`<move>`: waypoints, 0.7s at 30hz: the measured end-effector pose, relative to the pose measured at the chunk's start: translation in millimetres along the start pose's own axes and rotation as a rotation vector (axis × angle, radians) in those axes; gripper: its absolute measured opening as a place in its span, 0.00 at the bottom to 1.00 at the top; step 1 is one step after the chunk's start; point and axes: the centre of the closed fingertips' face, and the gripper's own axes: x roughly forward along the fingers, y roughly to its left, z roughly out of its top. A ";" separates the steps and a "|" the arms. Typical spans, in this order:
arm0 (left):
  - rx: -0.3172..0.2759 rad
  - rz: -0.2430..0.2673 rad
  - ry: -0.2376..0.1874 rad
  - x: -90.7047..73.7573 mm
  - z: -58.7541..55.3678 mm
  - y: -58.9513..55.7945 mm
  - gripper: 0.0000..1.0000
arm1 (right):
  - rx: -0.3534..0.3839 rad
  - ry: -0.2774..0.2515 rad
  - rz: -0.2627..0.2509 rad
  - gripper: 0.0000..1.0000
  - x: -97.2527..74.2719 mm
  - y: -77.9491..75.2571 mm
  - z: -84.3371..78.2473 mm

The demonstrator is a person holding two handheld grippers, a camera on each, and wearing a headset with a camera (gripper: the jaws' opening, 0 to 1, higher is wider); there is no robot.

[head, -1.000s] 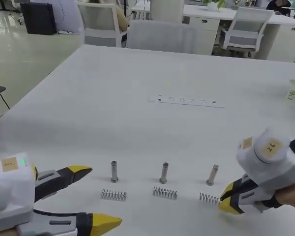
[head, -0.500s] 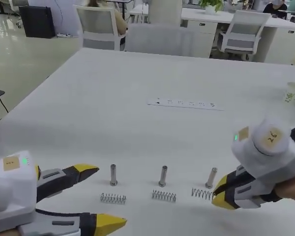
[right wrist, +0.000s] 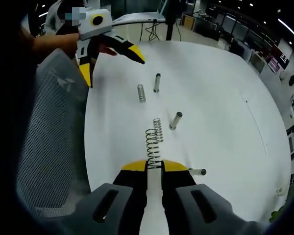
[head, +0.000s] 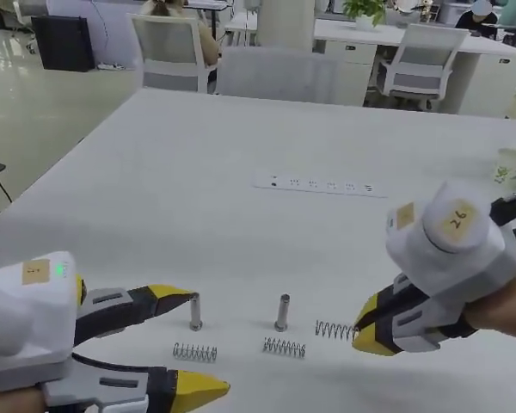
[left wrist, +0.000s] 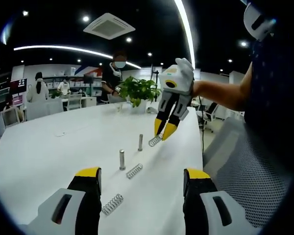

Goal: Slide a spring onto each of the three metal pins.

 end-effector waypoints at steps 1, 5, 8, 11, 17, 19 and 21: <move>0.002 -0.006 0.002 1.5 0.3 -0.6 0.64 | -0.004 0.002 0.002 0.07 0.1 0.2 0.8; 0.015 -0.033 0.015 6.9 -0.7 -3.9 0.62 | -0.014 0.006 0.009 0.07 2.2 1.0 3.3; 0.020 -0.055 0.026 11.1 -2.4 -5.8 0.61 | -0.019 0.005 0.017 0.07 4.1 3.0 6.3; 0.034 -0.077 0.035 15.4 -2.7 -9.5 0.60 | -0.030 0.009 0.025 0.07 7.1 5.1 9.4; 0.056 -0.122 0.049 25.6 -1.0 -14.6 0.58 | -0.048 0.009 0.037 0.07 9.7 7.4 16.4; 0.064 -0.136 0.054 28.2 -0.4 -16.8 0.57 | -0.053 0.008 0.039 0.07 10.3 7.6 18.3; 0.073 -0.148 0.055 30.5 0.1 -18.7 0.56 | -0.058 0.009 0.044 0.07 11.0 8.6 19.8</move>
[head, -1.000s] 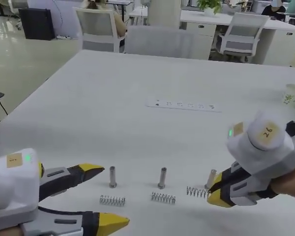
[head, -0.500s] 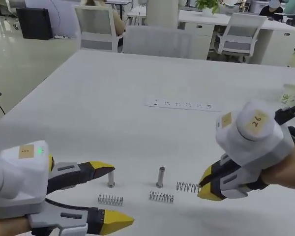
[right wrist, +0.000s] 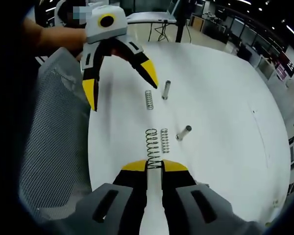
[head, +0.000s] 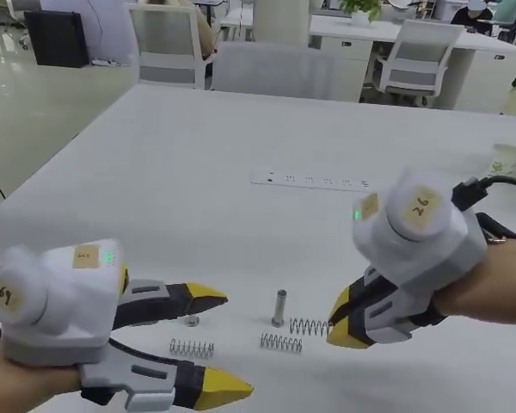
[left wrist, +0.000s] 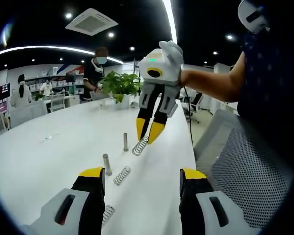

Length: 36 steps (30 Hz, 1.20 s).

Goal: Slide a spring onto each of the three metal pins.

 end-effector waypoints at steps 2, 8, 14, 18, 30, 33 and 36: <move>0.010 -0.007 0.000 1.6 1.0 -0.3 0.55 | -0.006 0.001 0.002 0.07 1.1 0.7 1.3; 0.020 -0.033 -0.002 6.3 3.8 -2.1 0.51 | -0.022 0.004 0.015 0.07 3.7 4.8 5.7; 0.039 -0.055 0.002 10.6 5.2 -4.8 0.48 | -0.037 0.005 0.026 0.07 5.8 8.5 10.9; 0.047 -0.067 0.002 13.1 5.5 -6.1 0.45 | -0.046 0.003 0.029 0.07 6.2 11.0 14.6; 0.046 -0.076 -0.010 15.4 4.6 -3.8 0.34 | -0.070 -0.003 0.041 0.07 7.3 18.3 23.7; 0.046 -0.077 -0.013 16.3 4.7 -3.7 0.31 | -0.073 -0.005 0.042 0.07 7.8 19.1 25.3; 0.051 -0.078 -0.013 17.2 4.6 -4.2 0.28 | -0.076 -0.007 0.043 0.07 8.0 19.1 26.4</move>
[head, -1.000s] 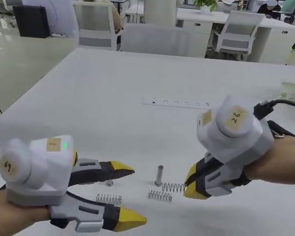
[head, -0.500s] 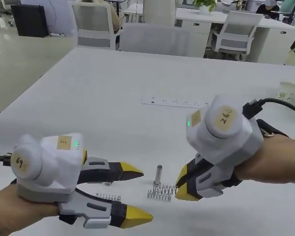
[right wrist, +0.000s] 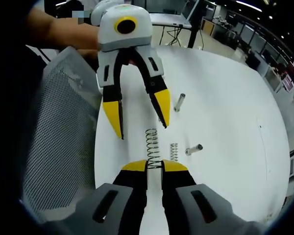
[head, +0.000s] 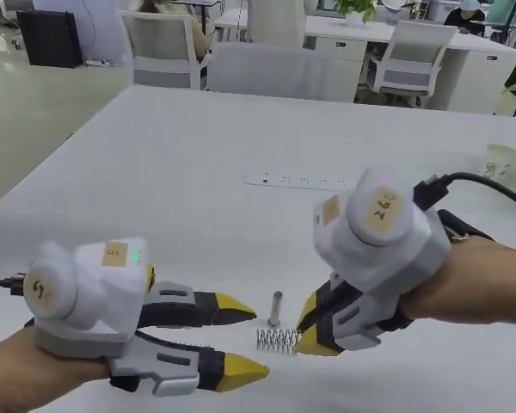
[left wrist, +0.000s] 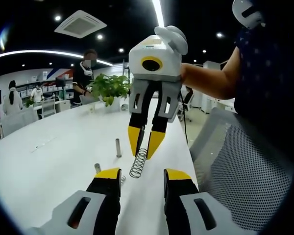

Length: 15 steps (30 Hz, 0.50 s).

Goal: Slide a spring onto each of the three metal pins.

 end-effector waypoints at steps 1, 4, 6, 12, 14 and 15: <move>0.002 0.000 -0.001 0.3 0.0 -0.1 0.27 | -0.001 -0.001 0.002 0.07 0.0 0.6 0.6; 0.006 -0.004 -0.003 1.5 0.5 -1.4 0.23 | -0.005 -0.003 0.001 0.07 -0.4 1.4 2.2; 0.006 -0.006 -0.005 2.1 0.7 -1.8 0.23 | -0.008 -0.008 0.003 0.07 -0.8 1.8 3.6; 0.010 -0.004 -0.014 2.9 2.3 -1.6 0.18 | -0.014 -0.015 0.008 0.07 -1.9 3.3 5.5; 0.016 -0.004 -0.011 3.2 2.1 -2.1 0.16 | -0.015 -0.016 0.007 0.07 -2.2 3.8 5.9; 0.016 -0.004 -0.011 3.4 2.1 -2.5 0.15 | -0.015 -0.016 0.009 0.07 -2.1 4.3 6.1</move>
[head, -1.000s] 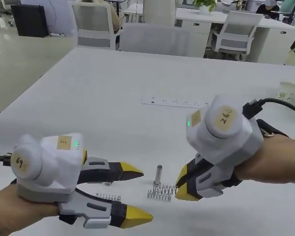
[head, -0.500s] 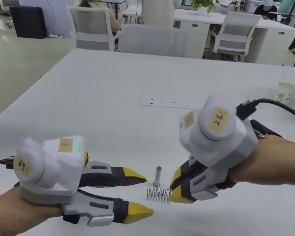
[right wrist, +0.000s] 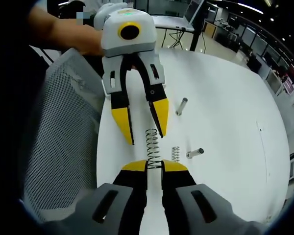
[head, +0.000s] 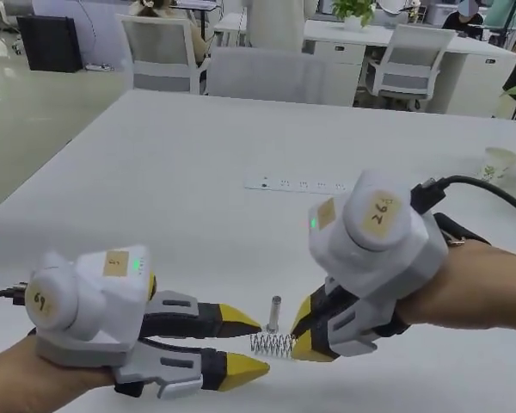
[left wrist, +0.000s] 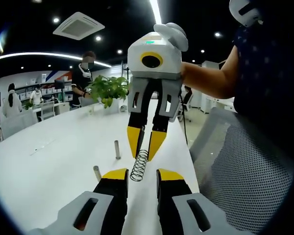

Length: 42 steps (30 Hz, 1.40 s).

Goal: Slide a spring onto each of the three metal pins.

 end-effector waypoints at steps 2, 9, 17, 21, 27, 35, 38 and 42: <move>0.005 0.000 0.001 0.4 -0.2 -0.5 0.13 | -0.002 -0.002 0.000 0.07 0.1 0.8 0.6; 0.013 0.001 0.002 0.8 -0.4 -0.7 0.09 | -0.010 -0.001 0.002 0.07 0.3 2.4 1.7; 0.024 0.009 0.009 0.4 -1.7 0.7 0.04 | -0.014 0.002 0.005 0.07 1.0 3.9 1.9; 0.034 0.004 0.016 0.8 -2.5 -0.1 0.04 | -0.020 0.001 0.007 0.07 0.5 4.5 2.3; 0.041 -0.004 0.022 1.3 -3.3 -1.7 0.04 | -0.030 0.001 0.008 0.07 -0.6 5.7 2.8; 0.057 -0.009 0.041 1.9 -6.4 -3.0 0.03 | -0.036 0.006 0.013 0.07 -0.4 6.7 3.3; 0.068 -0.010 0.052 2.3 -8.1 -3.4 0.03 | -0.038 0.006 0.014 0.07 -0.8 6.7 4.3; 0.073 -0.011 0.056 2.4 -8.3 -3.5 0.03 | -0.044 0.009 0.013 0.07 -1.8 7.4 5.1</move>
